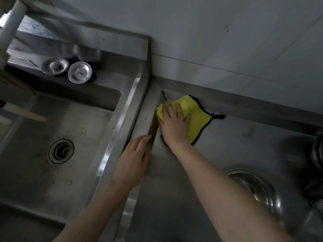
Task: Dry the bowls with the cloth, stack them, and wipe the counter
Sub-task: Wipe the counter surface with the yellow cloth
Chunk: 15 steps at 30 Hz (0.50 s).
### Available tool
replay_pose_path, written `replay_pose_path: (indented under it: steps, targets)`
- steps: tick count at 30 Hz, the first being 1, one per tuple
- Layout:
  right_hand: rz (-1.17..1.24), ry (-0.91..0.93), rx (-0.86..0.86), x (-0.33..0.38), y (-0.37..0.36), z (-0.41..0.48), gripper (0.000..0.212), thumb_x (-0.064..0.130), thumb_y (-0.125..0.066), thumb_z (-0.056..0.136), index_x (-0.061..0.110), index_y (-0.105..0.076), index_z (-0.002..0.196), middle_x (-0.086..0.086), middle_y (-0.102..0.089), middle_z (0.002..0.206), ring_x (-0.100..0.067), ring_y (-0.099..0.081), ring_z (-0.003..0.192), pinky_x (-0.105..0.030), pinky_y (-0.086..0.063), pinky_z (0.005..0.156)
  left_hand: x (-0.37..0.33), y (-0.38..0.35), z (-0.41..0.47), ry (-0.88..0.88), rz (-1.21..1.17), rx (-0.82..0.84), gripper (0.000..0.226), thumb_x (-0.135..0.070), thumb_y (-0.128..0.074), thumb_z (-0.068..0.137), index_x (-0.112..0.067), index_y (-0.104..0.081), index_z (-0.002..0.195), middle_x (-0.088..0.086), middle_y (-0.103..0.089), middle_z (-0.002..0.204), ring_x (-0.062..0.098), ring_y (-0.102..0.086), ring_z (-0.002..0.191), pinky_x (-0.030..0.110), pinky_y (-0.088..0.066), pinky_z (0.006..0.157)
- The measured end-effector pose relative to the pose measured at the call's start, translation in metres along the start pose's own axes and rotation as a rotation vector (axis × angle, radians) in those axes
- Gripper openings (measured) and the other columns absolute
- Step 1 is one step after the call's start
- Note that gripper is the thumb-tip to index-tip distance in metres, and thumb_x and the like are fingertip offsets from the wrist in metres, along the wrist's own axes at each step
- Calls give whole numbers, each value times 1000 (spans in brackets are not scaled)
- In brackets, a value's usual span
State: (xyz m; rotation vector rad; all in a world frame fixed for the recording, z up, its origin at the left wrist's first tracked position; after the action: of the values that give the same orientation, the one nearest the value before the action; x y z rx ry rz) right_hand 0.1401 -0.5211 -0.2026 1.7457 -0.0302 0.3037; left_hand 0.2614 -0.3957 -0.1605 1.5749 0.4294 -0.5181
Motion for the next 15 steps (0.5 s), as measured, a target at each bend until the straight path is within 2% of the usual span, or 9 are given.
replay_pose_path:
  steps: [4,8,11,13,15]
  targets:
    - [-44,205,8,-1,-8,-61,60,40,-53,89,25,-35,145,1,-30,154,-28,-17,145,-65,-23,105,-6,3,-3,5,4,4,47,-33,-38,95,-12,-52,136,6,-58,131,23,-54,118,26,-38,100]
    - [-107,269,75,-6,-28,-129,70,43,-61,81,31,-35,144,3,-32,153,-28,-24,143,-63,-29,104,-25,-6,-7,-34,35,71,50,-37,-34,96,-13,-51,136,5,-59,126,26,-56,114,34,-47,91]
    - [-103,227,76,-24,-26,-145,67,42,-60,83,34,-35,144,5,-31,154,-25,-24,143,-63,-30,104,-43,-17,-5,-65,56,131,45,-33,-39,96,-15,-50,136,4,-60,125,26,-57,112,35,-50,84]
    - [-92,139,62,-49,-18,-146,62,43,-57,85,34,-36,143,6,-29,154,-25,-23,144,-63,-27,106,-57,-29,-1,-124,88,166,46,-31,-42,94,-14,-51,135,5,-60,128,28,-57,115,36,-49,90]
    - [-87,46,47,-81,-8,-148,60,45,-51,88,34,-34,144,6,-26,156,-24,-19,145,-63,-24,107,-71,-42,3,-146,105,208,45,-24,-53,93,-13,-50,137,6,-58,132,28,-53,121,37,-46,97]
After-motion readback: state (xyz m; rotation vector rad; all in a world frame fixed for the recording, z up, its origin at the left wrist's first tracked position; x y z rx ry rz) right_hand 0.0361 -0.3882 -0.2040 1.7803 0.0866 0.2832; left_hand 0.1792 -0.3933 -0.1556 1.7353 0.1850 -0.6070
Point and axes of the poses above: each hand's wrist, its own z-axis towards the middle knuckle, its own y-axis out of the back of the hand, x = y × z, the point moved 6 cm from there along z, towards the middle knuckle
